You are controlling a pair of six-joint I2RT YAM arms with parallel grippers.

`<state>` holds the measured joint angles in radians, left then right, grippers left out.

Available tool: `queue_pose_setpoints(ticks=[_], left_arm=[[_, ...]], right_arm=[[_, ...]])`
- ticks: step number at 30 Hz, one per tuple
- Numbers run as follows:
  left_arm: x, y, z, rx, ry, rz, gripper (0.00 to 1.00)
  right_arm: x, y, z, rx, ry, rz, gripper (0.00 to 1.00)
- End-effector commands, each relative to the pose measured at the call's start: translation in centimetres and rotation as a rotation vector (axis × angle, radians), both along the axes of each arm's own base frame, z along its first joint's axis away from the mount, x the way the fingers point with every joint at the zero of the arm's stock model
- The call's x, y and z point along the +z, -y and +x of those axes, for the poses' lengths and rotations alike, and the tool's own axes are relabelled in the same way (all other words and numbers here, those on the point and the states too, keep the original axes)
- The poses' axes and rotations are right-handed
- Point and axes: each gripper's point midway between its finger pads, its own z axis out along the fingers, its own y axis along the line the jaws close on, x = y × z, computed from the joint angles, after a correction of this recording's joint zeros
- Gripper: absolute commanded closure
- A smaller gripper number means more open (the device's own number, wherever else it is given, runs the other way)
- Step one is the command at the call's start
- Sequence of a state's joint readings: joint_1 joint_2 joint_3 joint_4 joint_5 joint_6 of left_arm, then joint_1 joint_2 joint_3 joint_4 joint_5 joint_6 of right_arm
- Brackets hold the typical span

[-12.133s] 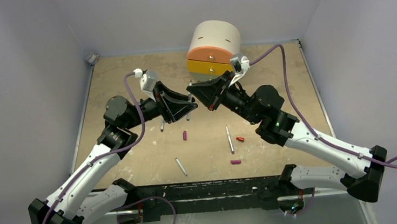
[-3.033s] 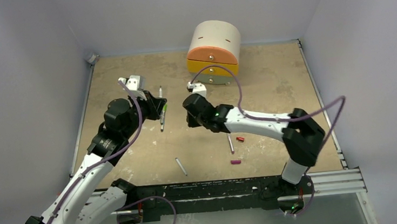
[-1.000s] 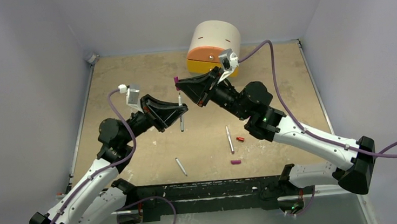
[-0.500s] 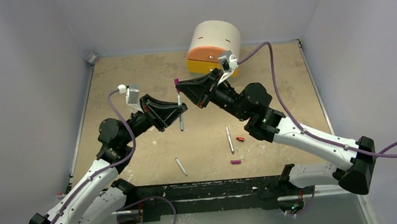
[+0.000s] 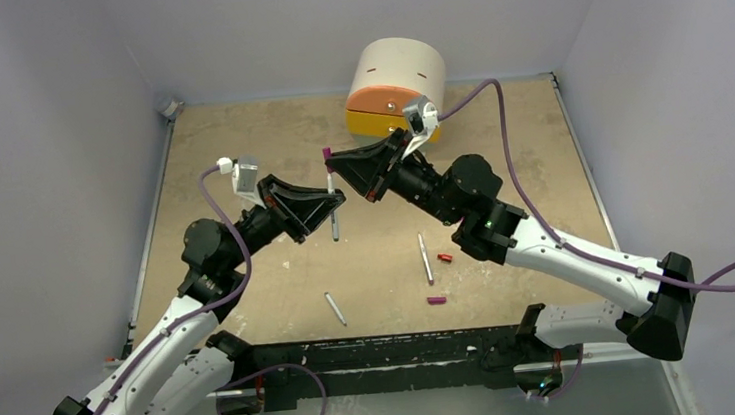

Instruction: Insert the pens into the pen caps

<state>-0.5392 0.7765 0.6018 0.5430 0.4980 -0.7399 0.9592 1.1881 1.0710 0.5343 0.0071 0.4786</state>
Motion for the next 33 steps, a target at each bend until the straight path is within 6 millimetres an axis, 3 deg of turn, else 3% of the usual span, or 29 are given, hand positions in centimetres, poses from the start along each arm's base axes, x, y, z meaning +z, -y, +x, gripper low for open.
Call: queue_pose_setpoints(ticks=[1, 14, 20, 25, 28, 33], left_arm=[[2.6, -0.4, -0.3, 0.014, 0.073, -0.040, 1.00], [3.5, -0.7, 0.5, 0.069, 0.098, 0.017, 1.00], [3.0, -0.9, 1.6, 0.127, 0.106, 0.097, 1.00], [3.9, -2.2, 2.3, 0.216, 0.109, 0.032, 1.00], [4.9, -2.5, 2.1, 0.224, 0.133, 0.009, 1.00], [4.7, -1.9, 1.4, 0.181, 0.175, 0.098, 1.00]], right_arm=[[2.3, 0.9, -0.8, 0.012, 0.050, 0.056, 1.00], [-1.1, -0.7, -0.6, 0.057, -0.011, 0.028, 1.00], [-1.1, -0.8, -0.6, 0.062, -0.011, 0.030, 1.00], [-1.8, -1.1, -0.8, 0.078, -0.030, 0.030, 1.00], [-2.3, -1.4, -1.0, 0.100, -0.041, 0.030, 1.00], [-2.5, -1.6, -1.2, 0.116, -0.042, 0.022, 1.00]])
